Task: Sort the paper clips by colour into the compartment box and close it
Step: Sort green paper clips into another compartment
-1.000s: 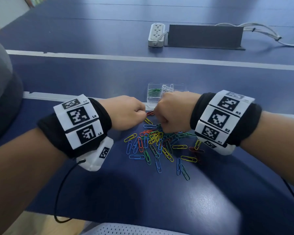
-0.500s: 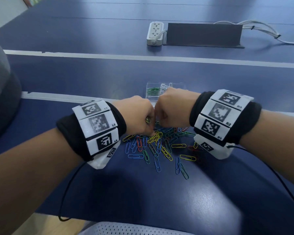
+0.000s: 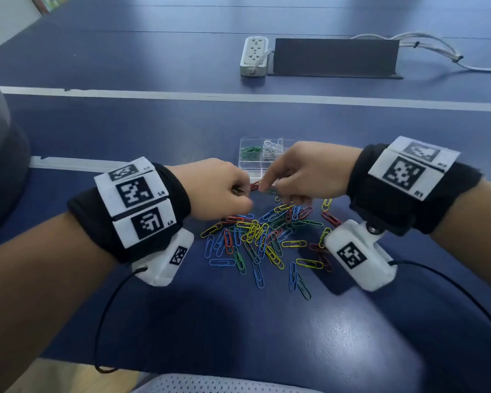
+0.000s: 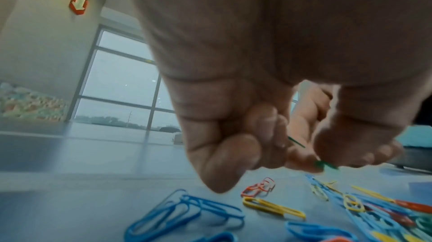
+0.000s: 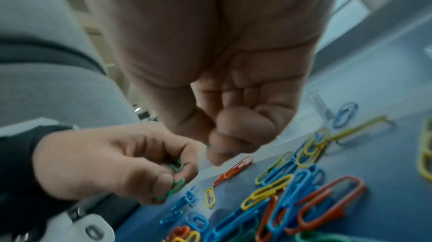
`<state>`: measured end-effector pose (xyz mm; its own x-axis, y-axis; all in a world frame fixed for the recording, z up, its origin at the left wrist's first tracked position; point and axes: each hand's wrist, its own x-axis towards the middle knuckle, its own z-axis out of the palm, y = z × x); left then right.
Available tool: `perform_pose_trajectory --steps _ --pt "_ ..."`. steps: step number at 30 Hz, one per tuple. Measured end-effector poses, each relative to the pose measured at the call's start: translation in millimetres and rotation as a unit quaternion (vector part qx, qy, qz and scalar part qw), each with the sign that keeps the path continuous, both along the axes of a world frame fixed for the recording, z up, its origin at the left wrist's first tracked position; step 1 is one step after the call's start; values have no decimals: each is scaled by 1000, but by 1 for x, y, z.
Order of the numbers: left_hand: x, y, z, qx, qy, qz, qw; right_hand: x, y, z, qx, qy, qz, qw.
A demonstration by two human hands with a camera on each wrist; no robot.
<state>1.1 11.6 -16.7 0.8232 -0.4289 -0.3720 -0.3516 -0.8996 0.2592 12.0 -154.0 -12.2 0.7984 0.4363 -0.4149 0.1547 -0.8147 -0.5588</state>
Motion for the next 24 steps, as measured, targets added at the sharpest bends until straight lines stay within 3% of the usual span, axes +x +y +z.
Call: perform_pose_trajectory --steps 4,6,9,11,14,19,24 --pt "0 -3 0 -63 68 49 994 2 -5 -5 113 141 -106 978" --pt "0 -5 -1 -76 65 46 994 0 -6 -4 100 171 -133 971" --pt "1 -5 -4 -50 30 6 998 -5 -12 -1 -49 33 -54 997" --pt "2 -6 -6 -33 17 -16 999 -14 -18 2 -166 -77 28 983" --pt "4 -7 -6 -32 14 -26 999 -23 -21 1 -240 -133 78 958" --pt "3 -12 -5 -51 31 -27 998 -22 -21 1 -234 -159 77 956" --pt "0 -24 -3 -32 32 -18 999 -21 -22 -1 -201 -133 47 969"
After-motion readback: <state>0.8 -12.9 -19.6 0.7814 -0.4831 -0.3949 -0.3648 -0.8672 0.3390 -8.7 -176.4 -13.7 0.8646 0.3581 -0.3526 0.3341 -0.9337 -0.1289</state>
